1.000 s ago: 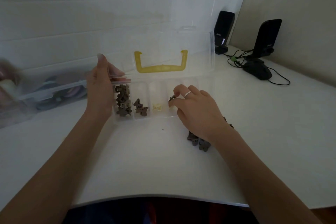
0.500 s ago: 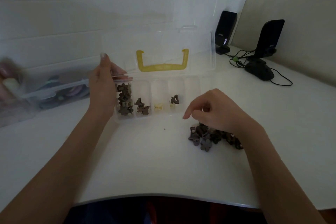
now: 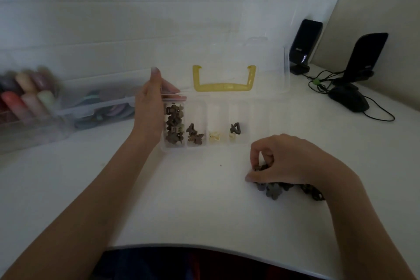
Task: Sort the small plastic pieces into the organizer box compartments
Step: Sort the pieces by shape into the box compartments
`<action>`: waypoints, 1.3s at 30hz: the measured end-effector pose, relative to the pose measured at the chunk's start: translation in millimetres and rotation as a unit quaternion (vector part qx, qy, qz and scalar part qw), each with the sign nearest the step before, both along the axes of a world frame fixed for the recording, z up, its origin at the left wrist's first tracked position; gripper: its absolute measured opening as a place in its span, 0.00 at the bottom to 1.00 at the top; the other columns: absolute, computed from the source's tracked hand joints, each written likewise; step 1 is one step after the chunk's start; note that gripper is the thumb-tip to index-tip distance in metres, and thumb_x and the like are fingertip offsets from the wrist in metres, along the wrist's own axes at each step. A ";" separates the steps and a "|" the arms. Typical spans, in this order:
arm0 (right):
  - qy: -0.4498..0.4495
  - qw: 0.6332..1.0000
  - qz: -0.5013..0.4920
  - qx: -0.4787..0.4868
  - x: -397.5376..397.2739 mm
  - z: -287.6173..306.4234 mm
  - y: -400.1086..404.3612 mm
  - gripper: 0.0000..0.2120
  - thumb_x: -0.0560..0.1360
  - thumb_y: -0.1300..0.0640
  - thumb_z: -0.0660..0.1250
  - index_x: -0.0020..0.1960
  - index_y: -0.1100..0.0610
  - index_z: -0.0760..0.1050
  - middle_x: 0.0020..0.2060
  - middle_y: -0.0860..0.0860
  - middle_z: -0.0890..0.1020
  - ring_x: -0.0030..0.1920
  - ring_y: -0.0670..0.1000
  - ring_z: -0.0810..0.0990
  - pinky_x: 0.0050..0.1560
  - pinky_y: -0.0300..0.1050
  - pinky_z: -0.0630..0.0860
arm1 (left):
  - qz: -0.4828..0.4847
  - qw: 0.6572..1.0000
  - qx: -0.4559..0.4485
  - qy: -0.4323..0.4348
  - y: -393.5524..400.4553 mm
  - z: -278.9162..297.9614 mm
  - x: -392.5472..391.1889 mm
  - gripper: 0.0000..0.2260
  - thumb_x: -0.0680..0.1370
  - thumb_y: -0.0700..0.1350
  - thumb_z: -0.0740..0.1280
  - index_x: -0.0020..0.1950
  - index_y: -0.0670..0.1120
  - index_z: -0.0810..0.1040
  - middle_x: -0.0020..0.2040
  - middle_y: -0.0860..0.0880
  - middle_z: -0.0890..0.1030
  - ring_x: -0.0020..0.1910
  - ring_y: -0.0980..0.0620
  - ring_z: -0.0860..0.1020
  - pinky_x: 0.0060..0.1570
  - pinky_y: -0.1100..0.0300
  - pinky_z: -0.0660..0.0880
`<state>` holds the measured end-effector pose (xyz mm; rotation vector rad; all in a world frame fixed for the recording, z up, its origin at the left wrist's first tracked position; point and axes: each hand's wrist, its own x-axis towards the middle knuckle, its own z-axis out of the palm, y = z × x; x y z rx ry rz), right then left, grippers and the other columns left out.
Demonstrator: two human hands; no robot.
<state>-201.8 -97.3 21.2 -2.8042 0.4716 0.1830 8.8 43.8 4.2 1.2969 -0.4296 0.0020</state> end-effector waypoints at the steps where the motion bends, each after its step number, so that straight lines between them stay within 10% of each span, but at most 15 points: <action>1: -0.001 1.000 0.006 0.007 0.5 -0.8 0.0 0.15 0.63 0.36 0.71 0.39 0.47 0.75 0.26 0.42 0.75 0.28 0.40 0.72 0.32 0.37 0.65 | -0.001 1.000 0.000 0.000 0.2 -0.4 0.6 0.25 0.83 0.52 0.51 0.30 0.45 0.71 0.22 0.54 0.77 0.26 0.59 0.79 0.34 0.69 0.73; 11: -0.249 0.919 0.064 0.298 8.4 -4.5 6.9 0.10 0.66 0.59 0.77 0.45 0.57 0.79 0.40 0.49 0.84 0.28 0.51 0.79 0.29 0.36 0.75 | -0.029 0.999 -0.024 0.019 -0.6 -2.2 1.9 0.30 0.83 0.53 0.52 0.23 0.51 0.74 0.21 0.54 0.77 0.24 0.60 0.77 0.35 0.63 0.71; 39: -0.453 0.855 0.016 0.253 27.4 -28.3 10.4 0.10 0.73 0.70 0.67 0.49 0.58 0.80 0.42 0.48 0.83 0.41 0.51 0.82 0.37 0.42 0.81 | -0.023 0.999 -0.024 0.002 1.4 0.8 -7.6 0.25 0.83 0.54 0.52 0.30 0.45 0.71 0.22 0.53 0.78 0.25 0.60 0.77 0.35 0.67 0.74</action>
